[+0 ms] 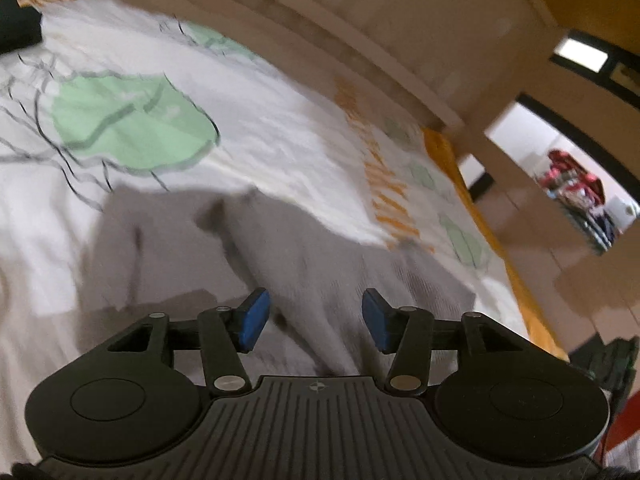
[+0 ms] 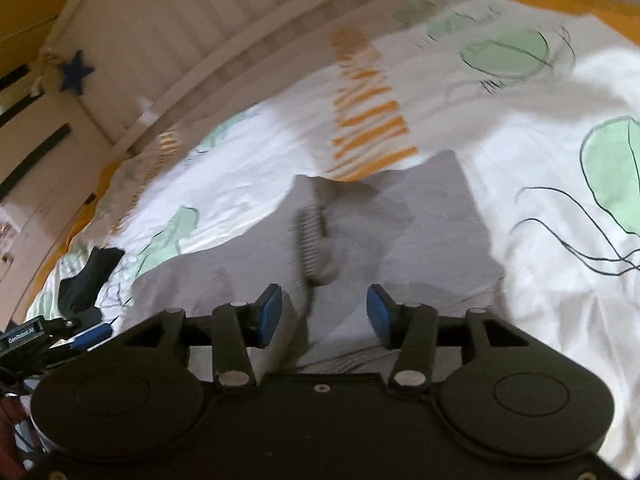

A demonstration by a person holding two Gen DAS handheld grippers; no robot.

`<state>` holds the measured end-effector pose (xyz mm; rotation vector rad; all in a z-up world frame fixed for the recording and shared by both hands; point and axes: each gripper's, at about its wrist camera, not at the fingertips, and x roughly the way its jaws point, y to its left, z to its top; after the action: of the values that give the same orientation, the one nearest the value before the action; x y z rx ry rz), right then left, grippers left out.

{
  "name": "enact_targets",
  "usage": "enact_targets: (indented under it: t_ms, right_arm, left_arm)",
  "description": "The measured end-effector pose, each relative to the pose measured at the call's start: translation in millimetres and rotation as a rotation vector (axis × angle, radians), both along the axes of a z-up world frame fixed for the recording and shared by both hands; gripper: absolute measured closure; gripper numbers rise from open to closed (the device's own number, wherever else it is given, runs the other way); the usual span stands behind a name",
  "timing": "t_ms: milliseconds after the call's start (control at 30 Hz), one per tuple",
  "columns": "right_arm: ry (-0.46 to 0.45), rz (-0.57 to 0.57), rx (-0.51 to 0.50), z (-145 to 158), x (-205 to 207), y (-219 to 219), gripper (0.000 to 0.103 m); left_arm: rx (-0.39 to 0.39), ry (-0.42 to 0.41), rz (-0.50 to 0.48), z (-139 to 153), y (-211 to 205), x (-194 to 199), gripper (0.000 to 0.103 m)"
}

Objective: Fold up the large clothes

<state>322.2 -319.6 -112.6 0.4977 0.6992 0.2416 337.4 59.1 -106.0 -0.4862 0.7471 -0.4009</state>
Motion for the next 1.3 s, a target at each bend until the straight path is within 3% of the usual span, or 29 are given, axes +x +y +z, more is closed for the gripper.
enact_targets:
  t_ms: [200, 333, 467, 500, 567, 600, 667, 700, 800, 833, 867, 967, 1000, 1067, 1200, 1300]
  right_arm:
    - [0.008, 0.065, -0.065, -4, 4, 33, 0.046]
    - [-0.030, 0.052, -0.088, 2, 17, 34, 0.044]
    - [0.029, 0.063, 0.007, 0, 47, 24, 0.040]
    - [0.050, 0.079, 0.036, -3, 54, 24, 0.040]
    - [0.074, 0.084, 0.040, -6, 66, 27, 0.040]
    - [0.075, 0.086, 0.026, -6, 70, 30, 0.041]
    - [0.053, 0.088, 0.000, 0, 74, 35, 0.072]
    - [0.023, 0.094, 0.029, 4, 73, 33, 0.078]
    - [-0.090, 0.099, 0.400, 3, 60, 7, 0.079]
    - [-0.096, 0.074, 0.454, -1, 55, 0, 0.078]
    - [-0.073, 0.049, 0.439, -7, 51, -4, 0.077]
    - [0.087, -0.022, 0.186, -29, 49, -4, 0.068]
    - [0.108, -0.032, 0.160, -37, 46, -7, 0.073]
    - [0.079, -0.034, 0.182, -37, 38, -9, 0.071]
    - [0.047, -0.006, 0.012, -17, 29, 8, 0.051]
    - [0.001, -0.038, -0.085, -1, 14, 12, 0.049]
  left_arm:
    - [0.026, 0.041, -0.008, -20, -23, 6, 0.054]
    - [0.030, 0.035, -0.011, -23, -28, 14, 0.055]
    - [0.023, 0.047, -0.003, -28, -29, 21, 0.092]
    - [0.020, 0.048, 0.005, -28, -27, 21, 0.097]
    - [0.007, 0.042, 0.009, -29, -23, 22, 0.098]
    - [0.012, 0.035, 0.009, -28, -22, 22, 0.098]
    - [0.012, 0.012, 0.009, -21, -18, 21, 0.098]
    - [-0.001, -0.002, 0.012, -17, -14, 19, 0.098]
    - [-0.014, -0.055, 0.010, -3, -3, 13, 0.098]
    - [-0.003, -0.058, 0.008, -2, -3, 13, 0.098]
    - [0.008, -0.048, 0.001, -3, 0, 13, 0.098]
    - [0.038, 0.003, -0.010, -16, 2, 13, 0.098]
    - [0.043, 0.026, -0.012, -20, 2, 13, 0.098]
    - [0.048, 0.062, -0.011, -29, 4, 12, 0.098]
    - [0.079, 0.039, -0.014, -24, 7, 7, 0.097]
    - [0.142, 0.013, -0.027, -18, 5, 4, 0.096]
